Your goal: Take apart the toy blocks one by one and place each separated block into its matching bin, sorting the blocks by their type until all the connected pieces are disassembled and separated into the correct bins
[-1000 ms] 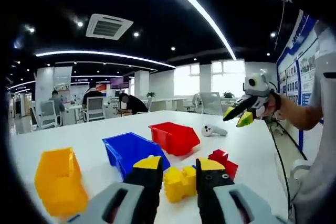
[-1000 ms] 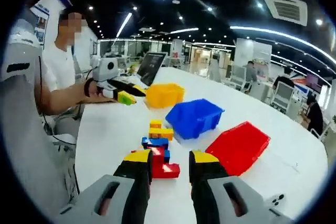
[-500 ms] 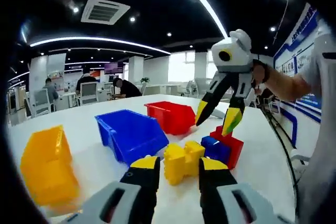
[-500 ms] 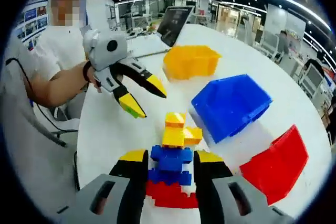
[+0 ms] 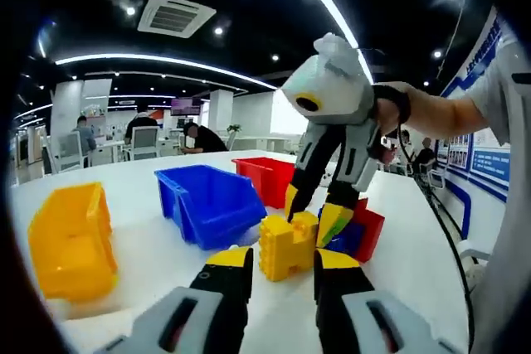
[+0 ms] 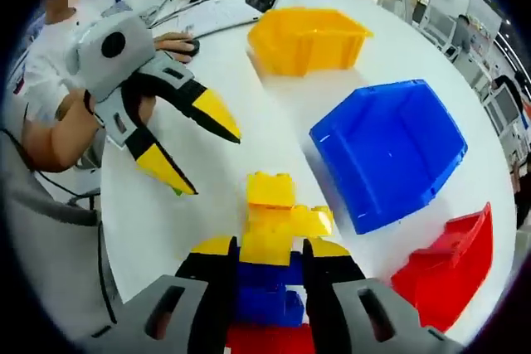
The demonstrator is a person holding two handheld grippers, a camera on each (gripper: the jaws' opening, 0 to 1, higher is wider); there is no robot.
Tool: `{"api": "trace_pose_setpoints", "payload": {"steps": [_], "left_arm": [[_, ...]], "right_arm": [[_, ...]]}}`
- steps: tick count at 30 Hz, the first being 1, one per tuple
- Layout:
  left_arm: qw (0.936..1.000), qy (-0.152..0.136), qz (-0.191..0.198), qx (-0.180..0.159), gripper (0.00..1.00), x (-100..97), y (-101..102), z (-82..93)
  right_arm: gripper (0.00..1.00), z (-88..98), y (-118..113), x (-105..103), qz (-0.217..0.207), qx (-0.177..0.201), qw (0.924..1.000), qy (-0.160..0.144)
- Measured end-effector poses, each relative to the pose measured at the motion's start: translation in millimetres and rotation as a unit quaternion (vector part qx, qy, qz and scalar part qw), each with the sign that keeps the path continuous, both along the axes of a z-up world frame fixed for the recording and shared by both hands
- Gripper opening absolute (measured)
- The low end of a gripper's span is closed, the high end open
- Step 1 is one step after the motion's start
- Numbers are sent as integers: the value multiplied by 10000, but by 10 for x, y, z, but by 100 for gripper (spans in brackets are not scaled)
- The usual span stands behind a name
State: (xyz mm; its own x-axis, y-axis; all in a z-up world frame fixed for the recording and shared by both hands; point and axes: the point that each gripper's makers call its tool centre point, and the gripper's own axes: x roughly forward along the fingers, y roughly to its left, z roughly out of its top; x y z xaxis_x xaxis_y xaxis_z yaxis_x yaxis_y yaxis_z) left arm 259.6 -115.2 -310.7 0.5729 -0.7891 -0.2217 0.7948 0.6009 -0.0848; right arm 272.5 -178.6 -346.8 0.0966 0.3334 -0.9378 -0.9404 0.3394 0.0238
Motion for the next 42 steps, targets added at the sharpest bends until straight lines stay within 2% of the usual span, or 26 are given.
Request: {"api": "trace_pose_setpoints", "payload": {"steps": [3, 6, 8, 10, 11, 14, 15, 19, 22, 23, 25, 27, 30, 32, 36, 38, 41, 42], "left_arm": [[9999, -44, 43, -84, 31, -12, 36, 16], [9998, -41, 92, -151, 31, -2, 57, 15], [9997, -38, 147, -181, 31, 5, 78, 13], [9996, -35, 186, -223, 30, -7, 103, 18], [9995, -30, 201, -254, 30, -17, 113, 23], [9992, -17, 218, -329, 30, -44, 122, 34], [9992, -20, 227, -323, 30, -44, 126, 32], [9992, -41, 249, -319, 30, -44, 134, 32], [9991, -67, 253, -325, 30, -51, 123, 50], [9991, -77, 250, -326, 30, -57, 116, 64], [9993, -109, 211, -301, 30, -78, 97, 100], [9994, -158, 169, -254, 30, -91, 81, 144], [9995, -210, 152, -193, 30, -88, 59, 197], [9995, -241, 126, -133, 30, -92, 33, 229], [9994, -335, 11, 36, 30, -122, -73, 317], [9991, -412, -84, 91, 30, -154, -153, 393], [9975, -559, -337, 273, 30, -230, -306, 527], [9963, -612, -477, 371, 30, -268, -372, 579]], "right_arm": [[34, -38, -10, 66, 121, -319, 9994, 20], [35, -70, 0, 125, 370, -428, 9984, 26], [34, -50, 8, 80, 494, -386, 9980, -41], [33, -20, 23, 71, 539, -251, 9981, -174], [31, 7, 43, 158, 610, -134, 9975, -332], [25, 74, 28, 192, 634, 77, 9965, -540], [25, 65, 34, 195, 492, 222, 9971, -536], [25, 36, 25, 195, 526, 575, 9943, -723], [25, 95, 45, 157, 379, 1023, 9897, -926], [25, 166, 51, 136, 267, 1263, 9865, -1006], [25, 304, 87, 79, 186, 1859, 9760, -1120], [25, 401, 53, 28, -118, 2348, 9662, -1054], [25, 579, 17, -37, -217, 3251, 9360, -1329], [25, 639, -76, -46, -169, 3576, 9227, -1431], [25, 747, -222, -232, -59, 4245, 8868, -1827], [25, 790, -332, -295, -16, 4558, 8646, -2113], [25, 872, -533, -379, -244, 5180, 8258, -2215], [26, 878, -591, -413, -298, 5305, 8158, -2283]]}}
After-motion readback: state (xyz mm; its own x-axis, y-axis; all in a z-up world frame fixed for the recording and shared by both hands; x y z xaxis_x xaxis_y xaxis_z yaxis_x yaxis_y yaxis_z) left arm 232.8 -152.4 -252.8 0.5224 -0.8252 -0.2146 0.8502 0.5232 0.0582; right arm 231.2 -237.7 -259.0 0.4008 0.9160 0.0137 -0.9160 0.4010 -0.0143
